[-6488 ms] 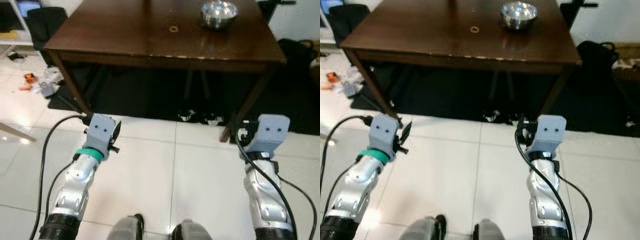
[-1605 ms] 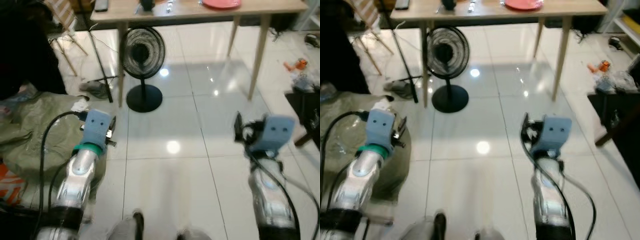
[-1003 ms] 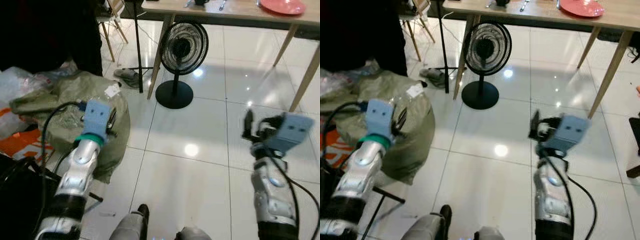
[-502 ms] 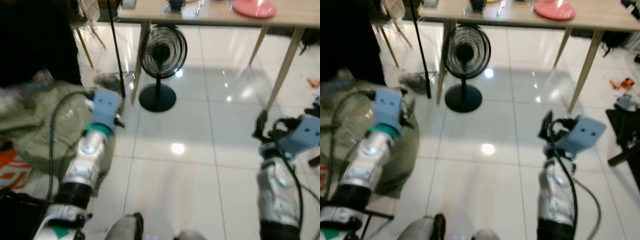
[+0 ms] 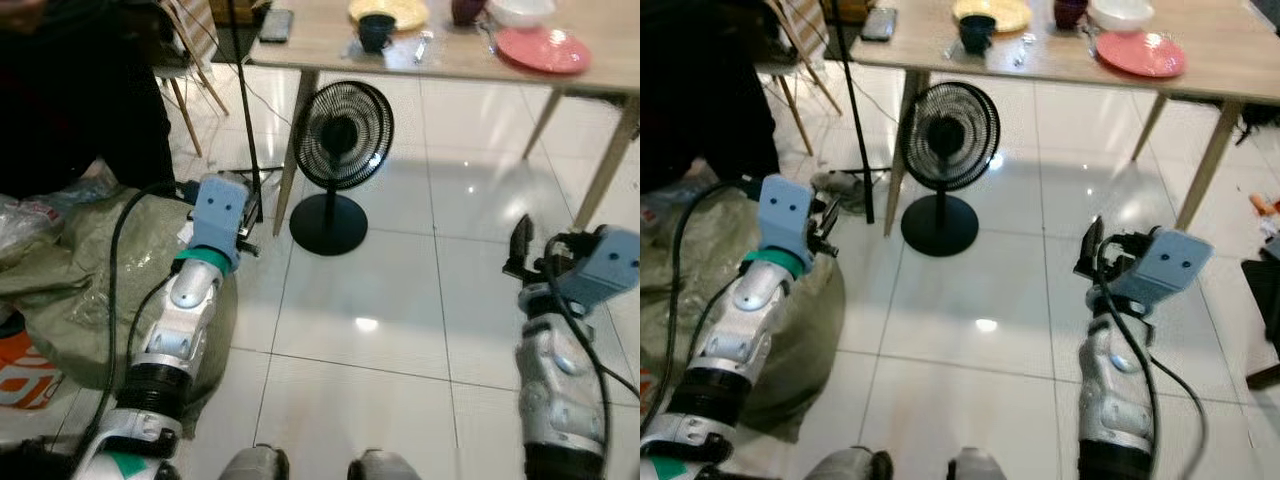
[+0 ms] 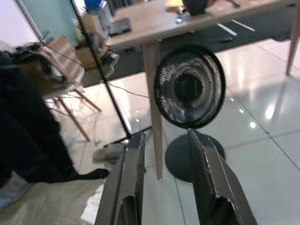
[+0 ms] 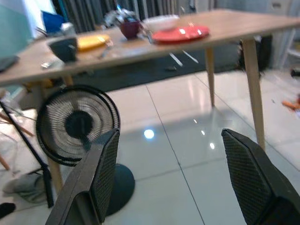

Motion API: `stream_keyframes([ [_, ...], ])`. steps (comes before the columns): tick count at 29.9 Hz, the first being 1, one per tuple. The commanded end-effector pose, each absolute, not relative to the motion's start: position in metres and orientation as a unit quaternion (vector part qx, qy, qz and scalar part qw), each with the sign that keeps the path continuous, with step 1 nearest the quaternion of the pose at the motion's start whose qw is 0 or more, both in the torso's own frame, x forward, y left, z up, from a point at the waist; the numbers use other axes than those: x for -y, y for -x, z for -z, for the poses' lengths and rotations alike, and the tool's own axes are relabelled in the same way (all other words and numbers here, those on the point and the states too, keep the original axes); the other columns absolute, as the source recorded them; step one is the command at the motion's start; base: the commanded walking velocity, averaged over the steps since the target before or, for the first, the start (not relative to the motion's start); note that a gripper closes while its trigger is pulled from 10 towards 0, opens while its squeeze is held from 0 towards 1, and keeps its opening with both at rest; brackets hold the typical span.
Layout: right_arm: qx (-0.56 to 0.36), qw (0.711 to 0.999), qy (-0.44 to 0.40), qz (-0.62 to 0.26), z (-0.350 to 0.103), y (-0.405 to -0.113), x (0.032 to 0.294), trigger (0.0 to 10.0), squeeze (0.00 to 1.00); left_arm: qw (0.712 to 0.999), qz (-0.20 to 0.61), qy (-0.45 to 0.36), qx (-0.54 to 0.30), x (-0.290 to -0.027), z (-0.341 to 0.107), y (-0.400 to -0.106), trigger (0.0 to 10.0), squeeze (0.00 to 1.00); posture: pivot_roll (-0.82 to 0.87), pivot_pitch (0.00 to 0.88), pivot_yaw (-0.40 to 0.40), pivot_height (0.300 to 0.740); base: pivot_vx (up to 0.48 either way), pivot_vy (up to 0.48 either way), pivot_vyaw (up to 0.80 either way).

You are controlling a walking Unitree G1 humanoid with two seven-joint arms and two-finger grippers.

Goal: Setting the table

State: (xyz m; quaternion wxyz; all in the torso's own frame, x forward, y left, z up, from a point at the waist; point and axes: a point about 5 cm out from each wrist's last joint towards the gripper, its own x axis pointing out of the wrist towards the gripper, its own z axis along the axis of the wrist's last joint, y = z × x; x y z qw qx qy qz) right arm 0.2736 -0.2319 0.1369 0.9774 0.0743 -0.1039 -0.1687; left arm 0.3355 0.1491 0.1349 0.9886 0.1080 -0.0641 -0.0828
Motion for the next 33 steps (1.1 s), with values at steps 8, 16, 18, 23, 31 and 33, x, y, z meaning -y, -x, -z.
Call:
stream_keyframes([
  [8, 0.094, 0.975, -0.071, 0.189, -0.133, -0.269, 0.241, 10.0, 0.0, 0.984, 0.107, -0.12, 0.076, -0.139, -0.135, -0.334, 10.0, 0.0, -0.03, 0.0, 0.073, 0.74, 0.469, 0.0, -0.8],
  [16, 0.093, 0.975, -0.071, 0.19, -0.133, -0.269, 0.24, 10.0, 0.0, 0.978, 0.121, -0.139, 0.096, -0.133, -0.139, -0.33, 10.0, 0.0, -0.03, 0.0, 0.074, 0.74, 0.465, 0.0, -0.8],
  [18, 0.093, 0.977, -0.063, 0.182, -0.133, -0.269, 0.239, 10.0, 0.0, 0.978, 0.121, -0.138, 0.096, -0.133, -0.139, -0.33, 10.0, 0.0, -0.03, 0.0, 0.074, 0.74, 0.454, 0.0, -0.4],
  [23, 0.096, 0.984, -0.037, 0.146, -0.136, -0.272, 0.229, 10.0, 0.0, 0.978, 0.118, -0.139, 0.098, -0.133, -0.139, -0.33, 10.0, 0.0, -0.03, 0.0, 0.07, 0.74, 0.417, 0.0, 0.0],
  [31, 0.119, 0.993, 0.014, 0.006, -0.152, -0.286, 0.184, 10.0, 0.0, 0.979, 0.063, -0.152, 0.124, -0.15, -0.143, -0.318, 10.0, 0.0, 0.01, 0.0, 0.042, 0.74, 0.383, 0.0, 0.0],
  [33, 0.121, 0.992, 0.022, -0.009, -0.153, -0.288, 0.179, 10.0, 0.0, 0.981, 0.048, -0.144, 0.121, -0.155, -0.143, -0.317, 10.0, 0.0, 0.01, 0.0, 0.042, 0.74, 0.371, 0.0, 0.0],
])
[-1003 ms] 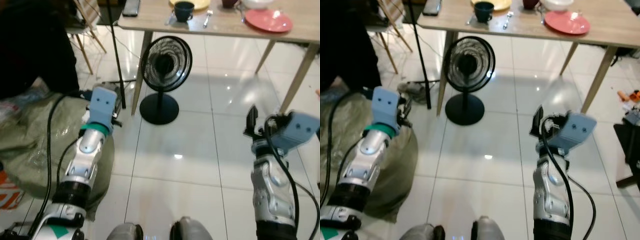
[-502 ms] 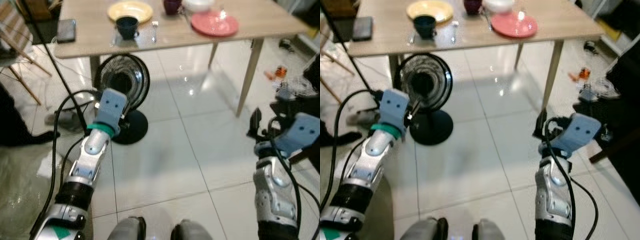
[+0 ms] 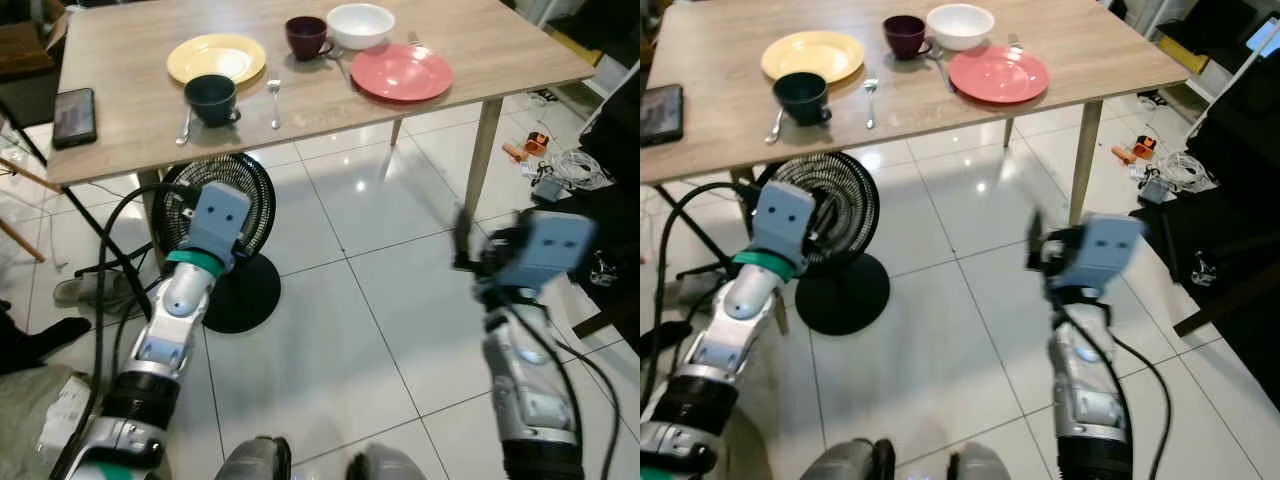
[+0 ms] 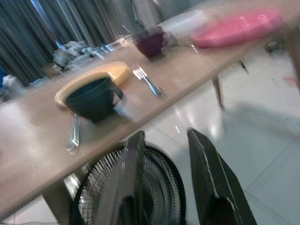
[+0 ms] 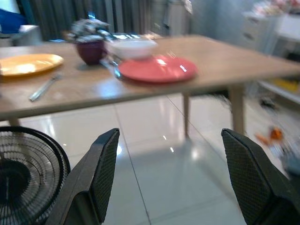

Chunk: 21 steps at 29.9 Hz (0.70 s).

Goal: Setting the table

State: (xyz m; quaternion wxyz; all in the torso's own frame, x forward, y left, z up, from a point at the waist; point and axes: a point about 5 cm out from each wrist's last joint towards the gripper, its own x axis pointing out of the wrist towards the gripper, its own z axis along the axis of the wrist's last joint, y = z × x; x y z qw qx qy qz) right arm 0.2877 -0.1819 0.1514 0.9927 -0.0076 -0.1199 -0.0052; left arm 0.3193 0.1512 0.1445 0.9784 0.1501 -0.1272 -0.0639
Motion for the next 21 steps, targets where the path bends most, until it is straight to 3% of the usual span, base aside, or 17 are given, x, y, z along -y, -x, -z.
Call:
stream_keyframes([
  [1, 0.121, 0.992, 0.027, -0.018, -0.153, -0.291, 0.177, 10.0, 0.0, 0.983, 0.032, -0.138, 0.117, -0.161, -0.142, -0.315, 10.0, 0.0, 0.02, 0.0, 0.025, 0.74, 0.368, 0.0, 0.0],
  [21, 0.11, 0.993, 0.032, 0.012, -0.148, -0.294, 0.191, 10.0, 0.0, 0.983, 0.02, -0.136, 0.124, -0.162, -0.149, -0.319, 10.0, 0.0, 0.02, 0.0, 0.039, 0.74, 0.371, 0.0, 0.0],
])
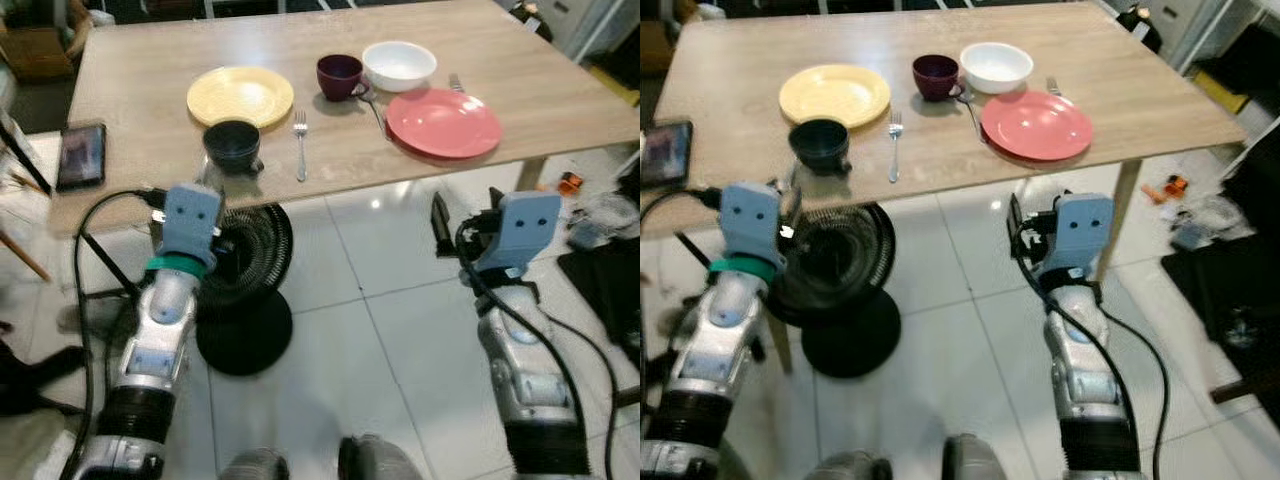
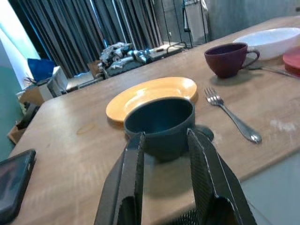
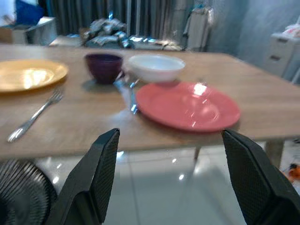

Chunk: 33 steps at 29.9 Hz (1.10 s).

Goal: Setting the table

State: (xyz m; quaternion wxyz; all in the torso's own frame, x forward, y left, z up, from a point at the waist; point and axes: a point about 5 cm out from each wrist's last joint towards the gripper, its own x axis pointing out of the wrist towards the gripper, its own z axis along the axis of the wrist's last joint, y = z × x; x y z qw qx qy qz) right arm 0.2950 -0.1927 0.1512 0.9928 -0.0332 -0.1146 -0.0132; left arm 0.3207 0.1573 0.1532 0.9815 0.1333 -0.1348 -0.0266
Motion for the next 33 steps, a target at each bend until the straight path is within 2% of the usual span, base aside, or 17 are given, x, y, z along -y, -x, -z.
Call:
stream_keyframes([
  [1, 0.11, 0.993, 0.032, 0.011, -0.148, -0.295, 0.191, 10.0, 0.0, 0.983, 0.021, -0.137, 0.124, -0.161, -0.149, -0.319, 10.0, 0.0, 0.02, 0.0, 0.039, 0.74, 0.368, 0.0, 0.0],
  [12, 0.112, 0.993, 0.032, 0.007, -0.148, -0.296, 0.188, 10.0, 0.0, 0.982, 0.027, -0.141, 0.126, -0.16, -0.152, -0.32, 10.0, 0.0, 0.02, 0.0, 0.039, 0.74, 0.342, 0.0, 0.0],
  [19, 0.112, 0.993, 0.032, 0.008, -0.147, -0.295, 0.188, 10.0, 0.0, 0.974, 0.091, -0.17, 0.122, -0.156, -0.154, -0.313, 10.0, 0.0, 0.03, 0.0, 0.044, 0.74, 0.0, 0.0, 0.0],
  [22, 0.114, 0.992, 0.042, -0.03, -0.149, -0.291, 0.181, 10.0, 0.0, 0.967, 0.125, -0.185, 0.126, -0.153, -0.155, -0.307, 10.0, 0.0, 0.03, 0.0, 0.045, 0.74, 0.0, 0.0, 0.0],
  [33, 0.113, 0.98, 0.058, -0.156, -0.154, -0.28, 0.153, 10.0, 0.0, 0.978, 0.103, -0.148, 0.1, -0.154, -0.149, -0.309, 10.0, 0.0, 0.02, 0.0, 0.039, 0.74, 0.0, 0.0, 0.0],
])
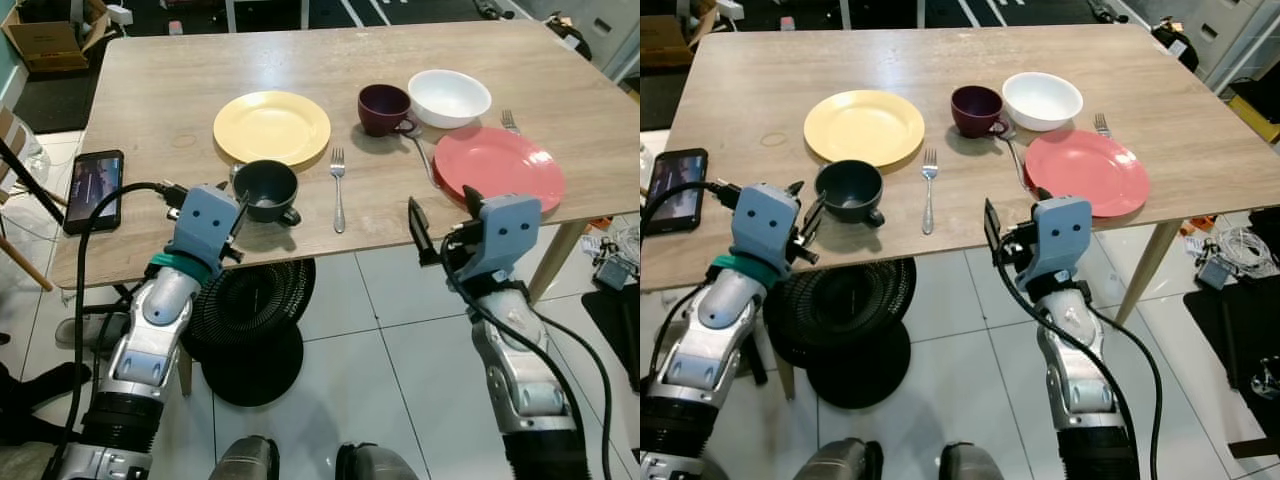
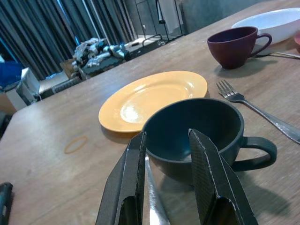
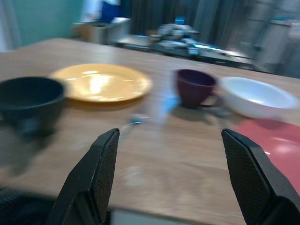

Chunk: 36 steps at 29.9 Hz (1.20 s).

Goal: Setting the table

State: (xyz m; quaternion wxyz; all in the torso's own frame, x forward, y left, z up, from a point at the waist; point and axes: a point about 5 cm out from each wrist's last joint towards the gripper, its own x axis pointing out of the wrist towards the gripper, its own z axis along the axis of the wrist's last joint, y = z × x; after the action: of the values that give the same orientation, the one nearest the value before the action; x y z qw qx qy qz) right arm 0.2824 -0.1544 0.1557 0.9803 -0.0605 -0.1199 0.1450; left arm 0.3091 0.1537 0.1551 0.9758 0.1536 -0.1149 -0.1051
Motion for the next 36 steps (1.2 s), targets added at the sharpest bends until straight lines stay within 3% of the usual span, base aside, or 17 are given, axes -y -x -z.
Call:
stream_keyframes([
  [1, 0.105, 0.976, 0.061, -0.183, -0.15, -0.278, 0.142, 10.0, 0.0, 0.982, 0.092, -0.142, 0.087, -0.157, -0.146, -0.31, 10.0, 0.0, 0.03, 0.0, 0.038, 0.74, 0.0, 0.0, 0.0],
  [9, 0.078, 0.983, 0.05, -0.156, -0.135, -0.288, 0.129, 10.0, 0.0, 0.986, 0.075, -0.138, 0.056, -0.165, -0.14, -0.313, 10.0, 0.0, 0.05, 0.0, 0.032, 0.74, 0.0, 0.0, 0.0],
  [14, 0.066, 0.99, 0.027, -0.121, -0.128, -0.293, 0.125, 10.0, 0.0, 0.972, 0.115, -0.196, 0.051, -0.172, -0.15, -0.318, 10.0, 0.0, 0.06, 0.008, 0.035, 0.74, 0.0, 0.0, 0.0],
  [15, 0.065, 0.991, 0.027, -0.11, -0.128, -0.292, 0.132, 10.0, 0.0, 0.957, 0.146, -0.243, 0.062, -0.181, -0.163, -0.32, 10.0, 0.13, 0.05, 0.018, 0.04, 0.74, 0.0, 0.0, 0.0],
  [17, 0.065, 0.991, 0.027, -0.11, -0.128, -0.292, 0.132, 10.0, 0.0, 0.957, 0.146, -0.243, 0.062, -0.181, -0.163, -0.32, 10.0, 0.13, 0.05, 0.018, 0.04, 0.74, 0.0, 0.0, 0.0],
  [18, 0.065, 0.992, 0.028, -0.103, -0.129, -0.291, 0.137, 10.0, 0.0, 0.948, 0.16, -0.266, 0.067, -0.186, -0.17, -0.321, 10.0, 0.51, 0.05, 0.019, 0.041, 0.74, 0.0, 0.0, 0.0],
  [19, 0.064, 0.993, 0.027, -0.099, -0.129, -0.29, 0.14, 10.0, 0.0, 0.941, 0.172, -0.282, 0.067, -0.19, -0.175, -0.321, 10.0, 1.0, 0.05, 0.022, 0.043, 0.74, 0.0, 0.0, 0.0],
  [22, 0.062, 0.993, 0.027, -0.093, -0.129, -0.29, 0.144, 10.0, 0.0, 0.933, 0.19, -0.299, 0.064, -0.195, -0.18, -0.322, 10.0, 1.0, 0.05, 0.024, 0.044, 0.74, 0.0, 0.0, 0.0],
  [29, 0.065, 0.994, 0.028, -0.082, -0.129, -0.291, 0.147, 10.0, 0.0, 0.898, 0.329, -0.291, 0.027, -0.189, -0.187, -0.321, 10.0, 1.0, 0.05, 0.031, 0.045, 0.74, 0.0, 0.0, 0.0],
  [30, 0.069, 0.994, 0.027, -0.08, -0.13, -0.293, 0.146, 10.0, 0.0, 0.873, 0.383, -0.302, 0.018, -0.182, -0.19, -0.326, 10.0, 1.0, 0.05, 0.029, 0.045, 0.74, 0.0, 0.0, 0.0],
  [31, 0.07, 0.994, 0.026, -0.08, -0.131, -0.293, 0.145, 10.0, 0.0, 0.863, 0.403, -0.304, 0.017, -0.178, -0.191, -0.33, 10.0, 0.04, 0.05, 0.029, 0.045, 0.74, 0.0, 0.0, 0.0],
  [35, 0.072, 0.994, 0.025, -0.079, -0.131, -0.293, 0.145, 10.0, 0.0, 0.855, 0.419, -0.305, 0.016, -0.174, -0.194, -0.334, 10.0, 0.04, 0.05, 0.029, 0.045, 0.74, 0.0, 0.0, 0.0],
  [36, 0.073, 0.994, 0.025, -0.078, -0.132, -0.293, 0.145, 10.0, 0.0, 0.85, 0.426, -0.31, 0.013, -0.174, -0.195, -0.337, 10.0, 0.0, 0.03, 0.024, 0.056, 0.74, 0.0, 0.0, 0.0],
])
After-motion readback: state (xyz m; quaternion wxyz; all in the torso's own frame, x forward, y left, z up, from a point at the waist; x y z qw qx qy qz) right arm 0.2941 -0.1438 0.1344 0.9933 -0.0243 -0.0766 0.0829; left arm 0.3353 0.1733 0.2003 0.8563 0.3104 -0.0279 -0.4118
